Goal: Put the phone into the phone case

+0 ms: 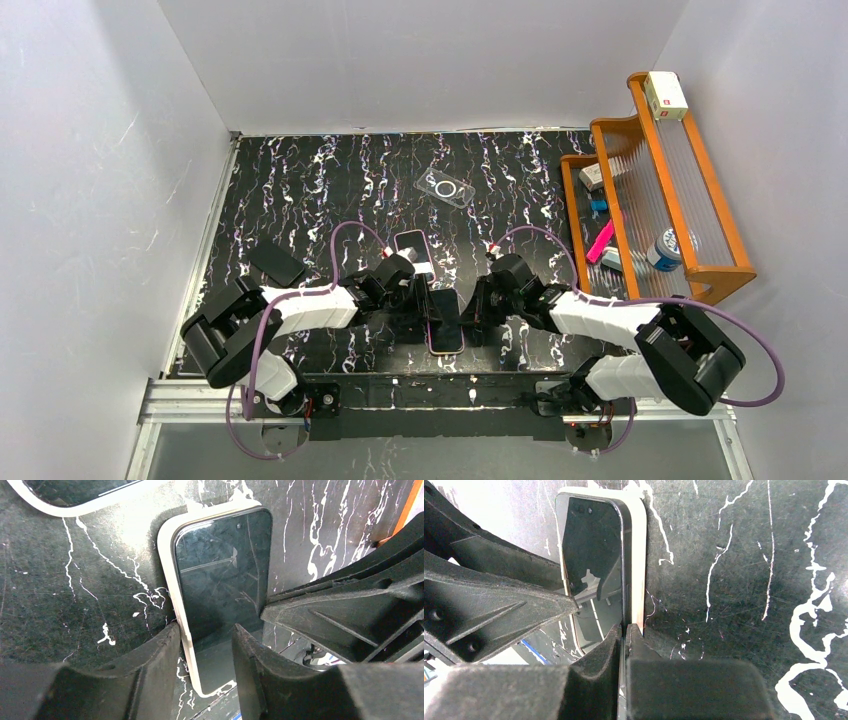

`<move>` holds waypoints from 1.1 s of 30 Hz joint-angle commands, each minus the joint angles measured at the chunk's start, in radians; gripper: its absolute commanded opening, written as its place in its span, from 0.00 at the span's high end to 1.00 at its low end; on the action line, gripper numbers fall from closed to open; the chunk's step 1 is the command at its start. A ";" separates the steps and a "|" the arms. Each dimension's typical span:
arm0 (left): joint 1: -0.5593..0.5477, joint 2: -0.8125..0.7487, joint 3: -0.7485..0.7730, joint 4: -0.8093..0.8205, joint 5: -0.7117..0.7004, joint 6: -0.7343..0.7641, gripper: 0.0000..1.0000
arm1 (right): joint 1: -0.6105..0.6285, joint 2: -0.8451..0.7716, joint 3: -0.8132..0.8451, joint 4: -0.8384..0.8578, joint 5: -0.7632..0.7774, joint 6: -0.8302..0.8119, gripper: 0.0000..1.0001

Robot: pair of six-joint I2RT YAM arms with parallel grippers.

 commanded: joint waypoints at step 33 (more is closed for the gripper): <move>-0.004 -0.059 -0.096 0.016 0.013 -0.061 0.81 | 0.001 0.005 -0.044 0.196 0.009 0.074 0.23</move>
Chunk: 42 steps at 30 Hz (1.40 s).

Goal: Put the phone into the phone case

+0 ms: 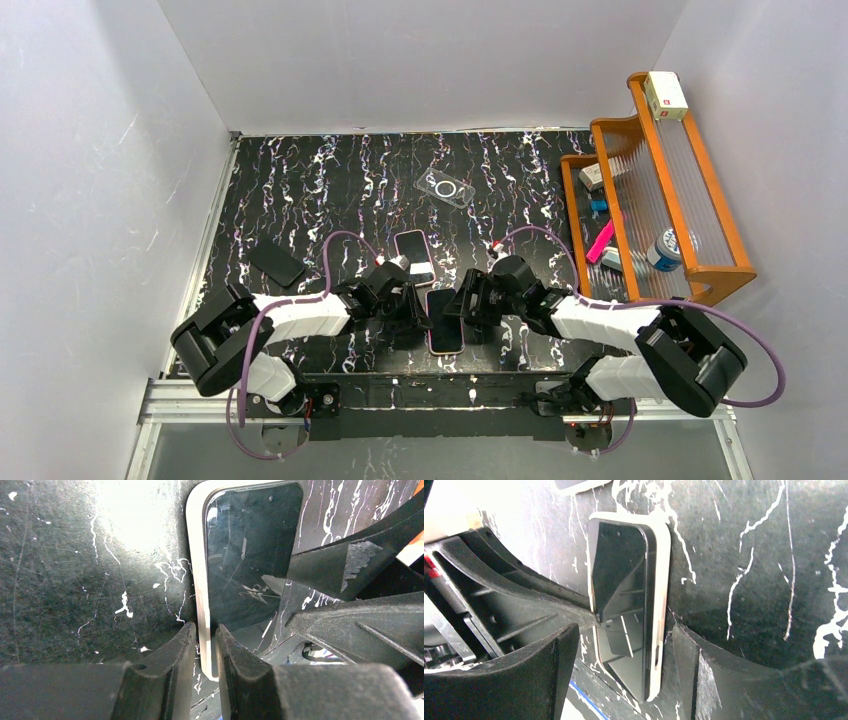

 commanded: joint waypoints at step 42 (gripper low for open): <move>-0.005 -0.048 -0.067 0.103 0.032 -0.020 0.81 | -0.017 0.077 -0.068 0.426 -0.262 0.162 0.45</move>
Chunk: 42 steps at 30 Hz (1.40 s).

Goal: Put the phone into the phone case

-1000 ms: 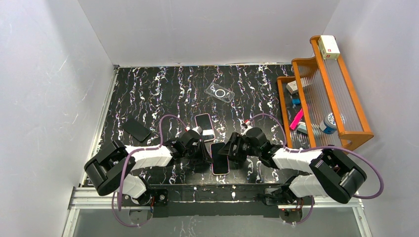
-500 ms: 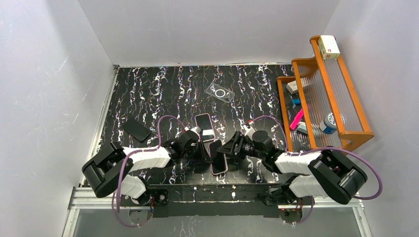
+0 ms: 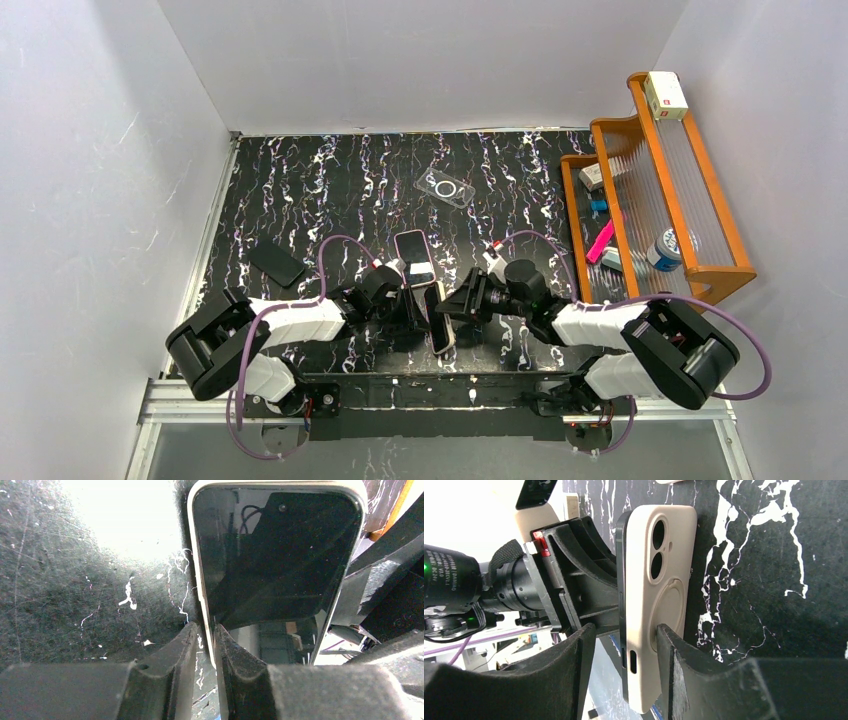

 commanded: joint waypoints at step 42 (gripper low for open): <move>0.063 -0.476 0.425 -0.484 0.047 0.266 0.08 | 0.016 -0.521 -0.026 0.080 -0.113 -0.124 0.99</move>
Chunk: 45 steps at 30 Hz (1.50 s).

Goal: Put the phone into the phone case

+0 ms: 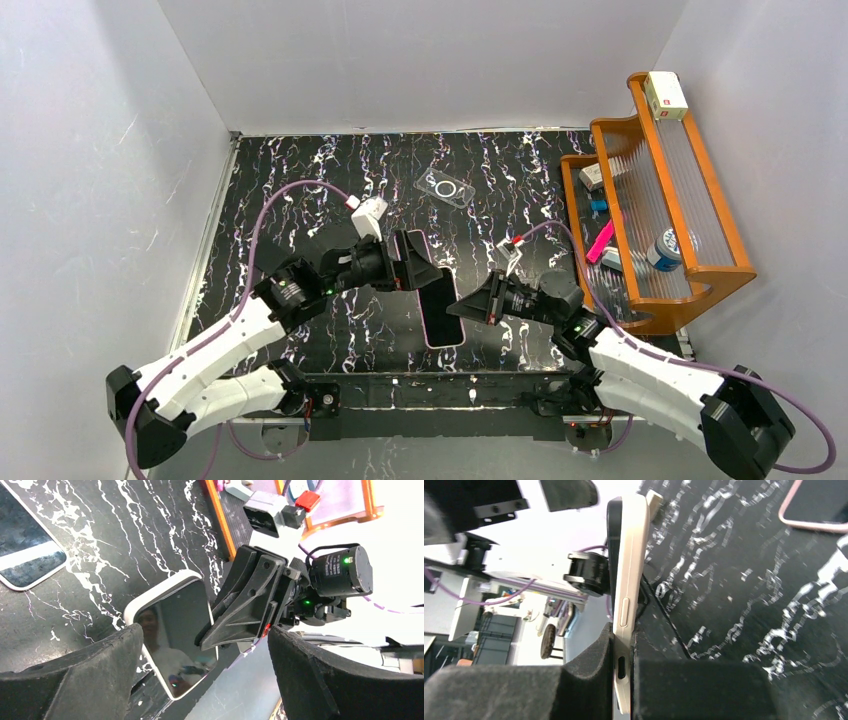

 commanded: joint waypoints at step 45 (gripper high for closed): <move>0.006 -0.026 -0.295 0.662 0.229 -0.215 1.00 | 0.004 0.073 -0.122 0.445 -0.176 0.211 0.33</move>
